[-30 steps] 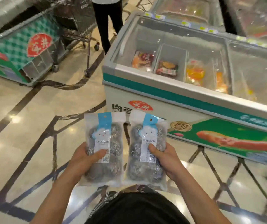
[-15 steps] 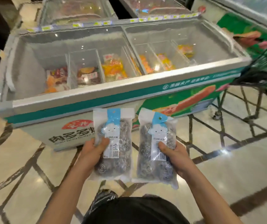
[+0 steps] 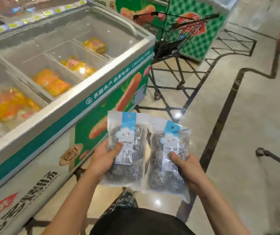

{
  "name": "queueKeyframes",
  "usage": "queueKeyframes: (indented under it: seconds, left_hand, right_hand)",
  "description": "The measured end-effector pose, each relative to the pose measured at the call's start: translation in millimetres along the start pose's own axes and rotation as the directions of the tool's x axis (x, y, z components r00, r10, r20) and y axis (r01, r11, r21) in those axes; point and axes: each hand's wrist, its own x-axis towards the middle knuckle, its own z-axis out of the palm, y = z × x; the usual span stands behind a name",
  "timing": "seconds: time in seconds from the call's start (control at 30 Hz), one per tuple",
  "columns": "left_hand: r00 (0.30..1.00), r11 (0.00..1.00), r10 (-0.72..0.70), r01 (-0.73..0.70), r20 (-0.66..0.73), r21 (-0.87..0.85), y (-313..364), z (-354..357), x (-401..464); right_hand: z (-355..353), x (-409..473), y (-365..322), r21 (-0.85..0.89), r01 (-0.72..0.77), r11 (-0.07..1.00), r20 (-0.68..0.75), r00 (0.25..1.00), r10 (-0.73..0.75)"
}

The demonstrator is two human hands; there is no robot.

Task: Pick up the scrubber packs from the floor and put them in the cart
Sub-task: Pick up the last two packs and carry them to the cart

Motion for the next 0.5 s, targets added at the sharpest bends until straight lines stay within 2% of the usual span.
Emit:
queueKeyframes:
  seconds: [0.13, 0.3, 0.5]
  left_hand:
    - [0.984, 0.998, 0.048, -0.056, 0.173, 0.037, 43.8, 60.4, 76.1]
    - [0.933, 0.992, 0.103, -0.124, 0.345, 0.039, 105.7, 153.9, 144.0]
    - [0.791, 0.984, 0.069, -0.155, 0.608, 0.09, 165.2, 260.1, 191.5]
  right_hand:
    - [-50.6, 35.9, -25.6, 0.011, -0.005, 1.0, -0.215, 0.977, 0.007]
    - [-126.9, 82.4, -77.3, 0.016, -0.002, 1.0, -0.359, 0.933, 0.008]
    - [-195.0, 104.5, -99.3, 0.163, 0.062, 0.985, -0.552, 0.833, 0.039]
